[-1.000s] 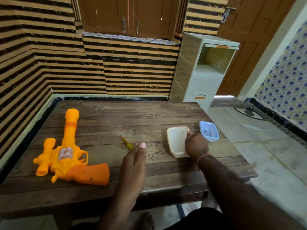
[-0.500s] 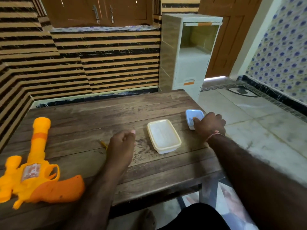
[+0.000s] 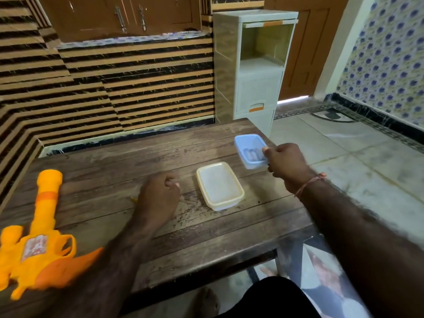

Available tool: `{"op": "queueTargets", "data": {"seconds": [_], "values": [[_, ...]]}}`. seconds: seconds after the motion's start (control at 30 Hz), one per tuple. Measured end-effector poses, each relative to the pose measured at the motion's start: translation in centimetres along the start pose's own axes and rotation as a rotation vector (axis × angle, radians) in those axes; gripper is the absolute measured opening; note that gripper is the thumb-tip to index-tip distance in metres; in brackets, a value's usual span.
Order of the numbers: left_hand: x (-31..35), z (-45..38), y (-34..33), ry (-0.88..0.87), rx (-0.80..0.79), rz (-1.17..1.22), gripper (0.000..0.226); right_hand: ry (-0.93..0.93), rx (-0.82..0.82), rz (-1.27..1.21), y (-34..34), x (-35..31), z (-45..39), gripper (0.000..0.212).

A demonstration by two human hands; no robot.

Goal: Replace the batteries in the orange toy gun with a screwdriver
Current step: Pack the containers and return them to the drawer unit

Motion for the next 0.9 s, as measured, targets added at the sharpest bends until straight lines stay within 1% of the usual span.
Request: {"op": "queueTargets", "data": {"seconds": [0.1,0.17,0.27,0.37,0.4,0.47,0.53,0.6,0.73,0.8,0.83,0.87,0.9], "values": [[-0.7,0.7,1.1,0.038,0.054,0.017,0.026,0.086,-0.13,0.039,-1.8,-1.9,2.8,0.033],[-1.3,1.0,1.8,0.076,0.095,0.052,0.027,0.116,-0.172,0.12,-3.3,-2.3,4.1,0.033],[-2.8,1.9,2.9,0.166,0.172,0.09,0.023,0.131,-0.185,0.23,-4.8,-2.0,5.5,0.031],[-3.9,3.0,3.9,0.276,0.212,-0.01,0.015,0.082,-0.153,0.281,-5.7,-1.6,5.9,0.034],[-3.9,3.3,4.0,0.316,0.196,-0.051,0.021,0.067,-0.145,0.282,-5.7,-1.6,5.9,0.036],[-4.0,3.5,4.0,0.379,0.115,-0.111,0.039,0.061,-0.146,0.281,-5.5,-1.8,6.0,0.04],[-4.2,3.1,3.5,0.408,0.036,-0.164,0.052,0.076,-0.133,0.278,-5.1,-1.9,6.3,0.046],[-4.2,2.5,3.0,0.412,-0.015,-0.211,0.056,0.089,-0.109,0.242,-4.5,-1.9,6.5,0.051],[-3.0,1.9,2.9,0.428,-0.043,-0.262,0.054,0.079,-0.08,0.187,-3.4,-1.1,6.6,0.048],[-2.8,1.4,2.8,0.426,-0.049,-0.199,0.054,0.076,-0.078,0.16,-2.9,-0.7,6.6,0.047],[-2.6,1.1,2.6,0.417,-0.046,-0.085,0.051,0.071,-0.084,0.139,-2.6,-0.6,6.6,0.046],[-2.3,0.8,2.4,0.392,-0.037,0.094,0.042,0.058,-0.094,0.113,-2.5,-0.4,6.6,0.044],[-1.8,0.6,2.1,0.368,-0.039,0.302,0.026,0.046,-0.101,0.079,-2.5,-0.2,6.4,0.044]]}}
Point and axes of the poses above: each hand's wrist, its own z-axis away from the middle knuckle, its own y-axis out of the back of the hand, x = y × z, the point moved 2 cm from there along -z, towards the middle knuckle, and after that the axes turned 10 degrees about -x, right-handed, at the moved point
